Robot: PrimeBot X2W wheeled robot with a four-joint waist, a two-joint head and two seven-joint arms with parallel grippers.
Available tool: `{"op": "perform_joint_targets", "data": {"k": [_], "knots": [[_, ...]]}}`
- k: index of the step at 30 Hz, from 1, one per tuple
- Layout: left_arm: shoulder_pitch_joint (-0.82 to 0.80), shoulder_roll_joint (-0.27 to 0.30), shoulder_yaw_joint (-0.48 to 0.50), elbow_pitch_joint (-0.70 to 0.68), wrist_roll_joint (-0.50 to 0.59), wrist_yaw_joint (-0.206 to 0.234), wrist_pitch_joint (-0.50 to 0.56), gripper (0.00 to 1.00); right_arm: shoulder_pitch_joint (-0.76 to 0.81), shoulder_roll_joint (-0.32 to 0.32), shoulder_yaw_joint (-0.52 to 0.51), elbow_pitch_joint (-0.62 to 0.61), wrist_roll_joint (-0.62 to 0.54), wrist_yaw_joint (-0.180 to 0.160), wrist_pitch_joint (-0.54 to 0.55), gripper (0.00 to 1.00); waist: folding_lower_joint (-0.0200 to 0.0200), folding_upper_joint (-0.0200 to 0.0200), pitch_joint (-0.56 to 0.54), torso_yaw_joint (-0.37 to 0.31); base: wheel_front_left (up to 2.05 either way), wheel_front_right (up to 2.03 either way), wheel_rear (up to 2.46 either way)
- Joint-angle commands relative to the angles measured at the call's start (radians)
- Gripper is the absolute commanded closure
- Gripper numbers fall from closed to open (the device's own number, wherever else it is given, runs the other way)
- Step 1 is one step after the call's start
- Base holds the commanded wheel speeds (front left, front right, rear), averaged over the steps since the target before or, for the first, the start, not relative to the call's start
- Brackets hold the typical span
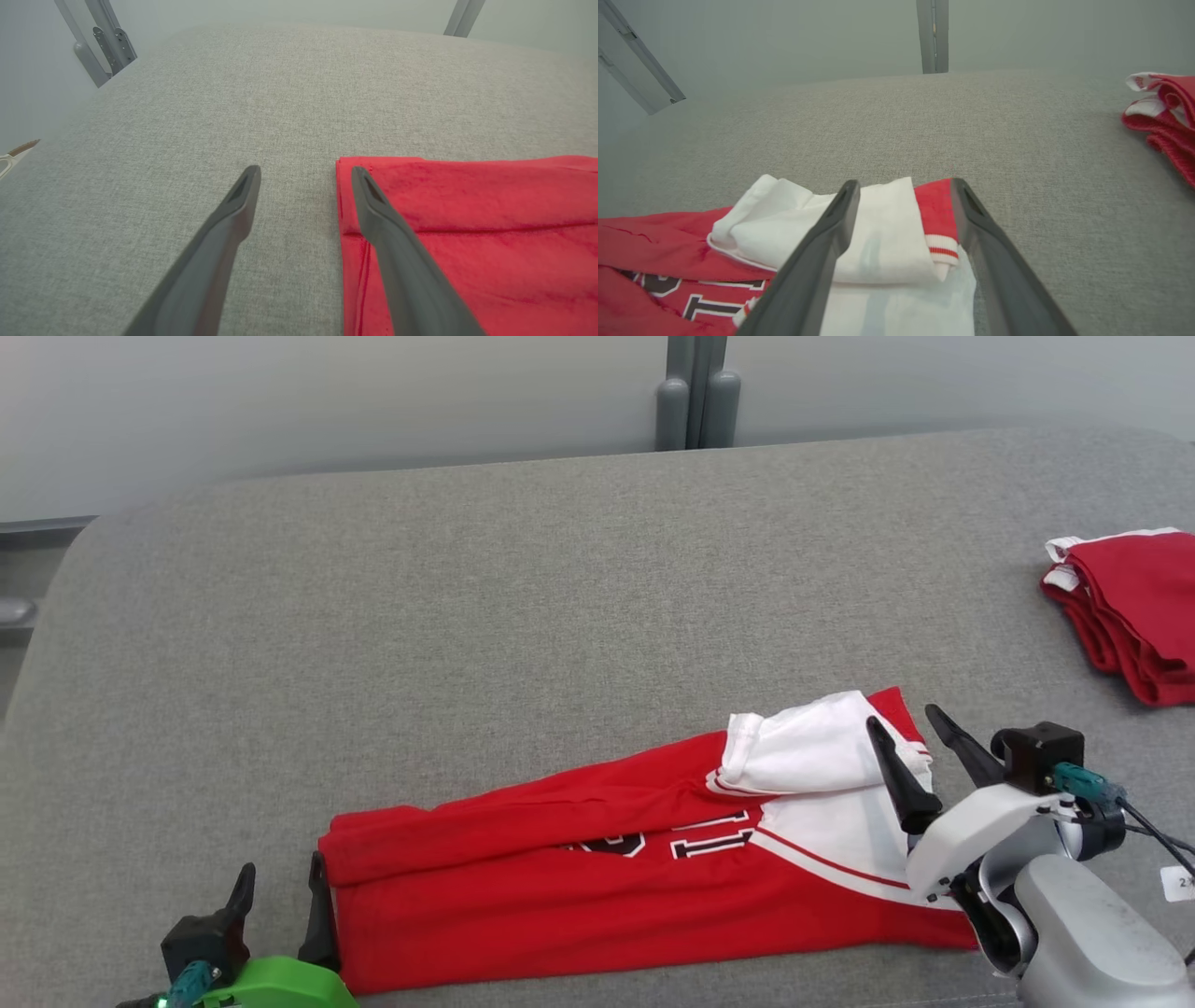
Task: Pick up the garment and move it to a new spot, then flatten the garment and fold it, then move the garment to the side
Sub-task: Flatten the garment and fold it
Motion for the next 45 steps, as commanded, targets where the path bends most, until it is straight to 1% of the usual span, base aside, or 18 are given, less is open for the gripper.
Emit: {"op": "perform_joint_targets", "data": {"k": [1,6,14,15,16,17,18,19,20,21,26,29,35,39,41,43,44,45], "knots": [[-0.005,0.0,-0.005,-0.006,0.006,-0.006,0.0,0.0,-0.029,0.003,0.014,0.023,-0.002,-0.001,0.0,0.0,0.0001,0.0,0.013,0.018,0.0,0.0,0.0],[-0.039,-0.002,-0.052,-0.016,-0.022,-0.012,0.0,0.0,-0.11,0.012,0.047,0.125,0.014,-0.001,0.041,0.0,0.0001,0.0,0.04,0.052,0.0,0.0,0.0],[-0.05,-0.002,-0.093,-0.028,-0.053,0.004,0.0,0.0,-0.196,0.016,0.089,0.242,0.046,-0.001,0.08,0.0,0.0001,0.0,0.068,0.083,0.0,0.0,0.0],[-0.05,-0.002,-0.094,-0.029,-0.057,0.006,0.0,0.0,-0.201,0.018,0.094,0.249,0.057,-0.001,0.083,0.04,0.0001,0.0,0.07,0.084,0.0,0.0,0.0],[-0.048,-0.002,-0.094,-0.029,-0.059,0.008,0.0,0.0,-0.206,0.017,0.102,0.256,0.059,-0.001,0.087,0.18,0.0001,0.0,0.071,0.084,0.0,0.0,0.0],[-0.047,-0.002,-0.095,-0.03,-0.06,0.008,0.0,0.0,-0.212,0.015,0.111,0.26,0.062,-0.001,0.085,0.38,0.0001,0.0,0.073,0.084,0.0,0.0,0.0],[-0.046,-0.002,-0.095,-0.032,-0.06,0.009,0.0,0.0,-0.215,0.014,0.117,0.265,0.067,-0.001,0.082,0.53,0.0001,0.0,0.075,0.083,0.0,0.0,0.0],[-0.045,-0.002,-0.096,-0.033,-0.061,0.009,0.0,0.0,-0.219,0.013,0.124,0.267,0.071,-0.001,0.075,0.71,0.0001,0.0,0.076,0.082,0.0,0.0,0.0],[-0.045,-0.002,-0.098,-0.035,-0.063,0.009,0.0,0.0,-0.222,0.011,0.132,0.269,0.073,-0.001,0.071,0.96,0.0001,0.0,0.078,0.081,0.0,0.0,0.0],[-0.047,-0.002,-0.099,-0.037,-0.065,0.009,0.0,0.0,-0.225,0.008,0.138,0.269,0.075,-0.001,0.062,1.0,0.0001,0.0,0.079,0.079,0.0,0.0,0.0],[-0.051,-0.002,-0.108,-0.048,-0.064,0.007,0.0,0.0,-0.228,0.0,0.171,0.254,0.09,-0.001,0.036,1.0,0.0001,0.0,0.076,0.07,0.0,0.0,0.0],[-0.04,-0.002,-0.108,-0.054,-0.063,0.006,0.0,0.0,-0.215,-0.013,0.203,0.215,0.097,-0.001,0.017,1.0,0.0001,0.0,0.064,0.061,0.0,0.0,0.0],[-0.003,-0.002,-0.095,-0.06,-0.051,0.002,0.0,0.0,-0.136,-0.08,0.3,0.054,0.112,-0.002,-0.002,1.0,0.0001,0.0,0.015,0.032,0.0,0.0,0.0],[0.015,-0.002,-0.082,-0.071,-0.047,-0.001,0.0,0.0,-0.053,-0.134,0.325,-0.093,0.115,-0.001,-0.003,1.0,0.0001,0.0,-0.014,0.006,0.0,0.0,0.0],[0.022,-0.001,-0.079,-0.078,-0.047,-0.003,0.0,0.0,-0.008,-0.162,0.33,-0.14,0.11,-0.002,-0.003,1.0,0.0001,0.0,-0.025,-0.007,0.0,0.0,0.0],[0.029,-0.002,-0.078,-0.081,-0.048,-0.005,0.0,0.0,0.031,-0.176,0.341,-0.177,0.108,-0.001,-0.003,1.0,0.0001,0.0,-0.034,-0.017,0.0,0.0,0.0],[0.032,-0.001,-0.078,-0.082,-0.05,-0.005,0.0,0.0,0.052,-0.189,0.347,-0.176,0.109,-0.001,-0.003,0.96,0.0001,0.0,-0.037,-0.022,0.0,0.0,0.0],[0.035,-0.001,-0.079,-0.084,-0.051,-0.005,0.0,0.0,0.072,-0.203,0.351,-0.163,0.111,-0.002,-0.003,0.58,0.0001,0.0,-0.039,-0.025,0.0,0.0,0.0]]}}
